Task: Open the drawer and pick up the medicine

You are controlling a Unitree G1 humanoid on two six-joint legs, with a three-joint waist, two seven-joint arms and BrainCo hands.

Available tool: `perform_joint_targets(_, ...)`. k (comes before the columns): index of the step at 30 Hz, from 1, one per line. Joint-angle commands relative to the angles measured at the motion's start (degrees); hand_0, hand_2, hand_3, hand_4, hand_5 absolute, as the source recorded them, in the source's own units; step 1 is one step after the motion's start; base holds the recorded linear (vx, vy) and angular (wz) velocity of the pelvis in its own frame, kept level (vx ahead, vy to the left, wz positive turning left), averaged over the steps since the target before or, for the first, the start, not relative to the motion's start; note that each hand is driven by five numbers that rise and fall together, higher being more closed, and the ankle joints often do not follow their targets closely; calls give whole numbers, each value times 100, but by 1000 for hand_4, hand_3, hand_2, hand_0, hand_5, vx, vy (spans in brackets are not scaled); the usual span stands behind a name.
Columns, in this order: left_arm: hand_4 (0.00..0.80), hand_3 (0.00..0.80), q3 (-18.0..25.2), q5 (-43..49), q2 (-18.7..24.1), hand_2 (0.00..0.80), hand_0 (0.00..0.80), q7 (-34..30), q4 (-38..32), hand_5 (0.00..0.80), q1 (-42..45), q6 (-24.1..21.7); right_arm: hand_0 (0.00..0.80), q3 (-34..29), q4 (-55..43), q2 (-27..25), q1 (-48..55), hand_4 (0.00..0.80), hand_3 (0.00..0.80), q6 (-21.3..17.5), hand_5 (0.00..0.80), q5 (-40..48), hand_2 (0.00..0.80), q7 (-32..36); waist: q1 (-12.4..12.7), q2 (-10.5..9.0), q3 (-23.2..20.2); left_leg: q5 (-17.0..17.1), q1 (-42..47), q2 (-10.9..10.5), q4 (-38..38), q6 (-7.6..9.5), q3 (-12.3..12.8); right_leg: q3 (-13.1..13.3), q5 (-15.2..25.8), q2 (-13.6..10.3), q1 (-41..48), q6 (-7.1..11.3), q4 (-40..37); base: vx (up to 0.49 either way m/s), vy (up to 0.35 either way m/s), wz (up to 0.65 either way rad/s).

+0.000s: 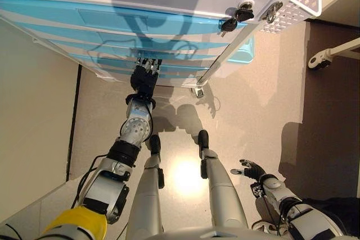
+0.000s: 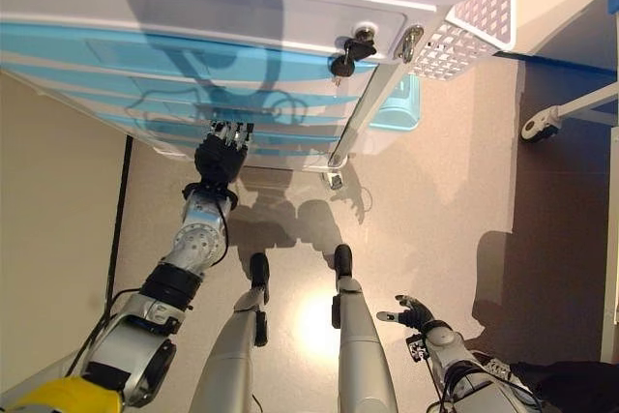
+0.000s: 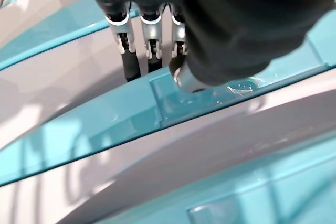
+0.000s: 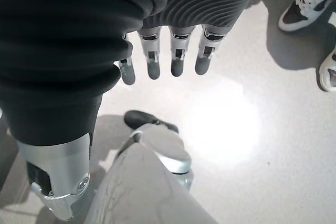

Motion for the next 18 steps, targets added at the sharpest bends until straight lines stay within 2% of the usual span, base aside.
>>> perform_joint_targets(1,800,800,510,593,-22,800,800,-712,-1260,800,-457,-351,0,150,140,-306,148,0,0,116,0,-150,0,-74,13,277,-290,-331,-301,-41,356,62,-393,-320,-166,300,64,-42,182,-28,-68,12)
perform_joint_targets(10,800,800,562,568,-54,800,800,-683,-1216,800,-2,-224,0,100,109,-345,116,0,0,90,0,-191,0,-127,126,188,-190,-248,-456,-59,490,-19,-634,-560,-378,294,-2,-123,505,-12,-59,13)
perform_joint_targets(18,800,800,525,651,185,800,800,-757,-1332,800,428,-14,0,34,95,-422,175,0,0,97,0,-295,0,-149,210,240,-140,-171,-523,-77,521,-76,-776,-722,-517,252,-17,-184,708,-16,-43,15)
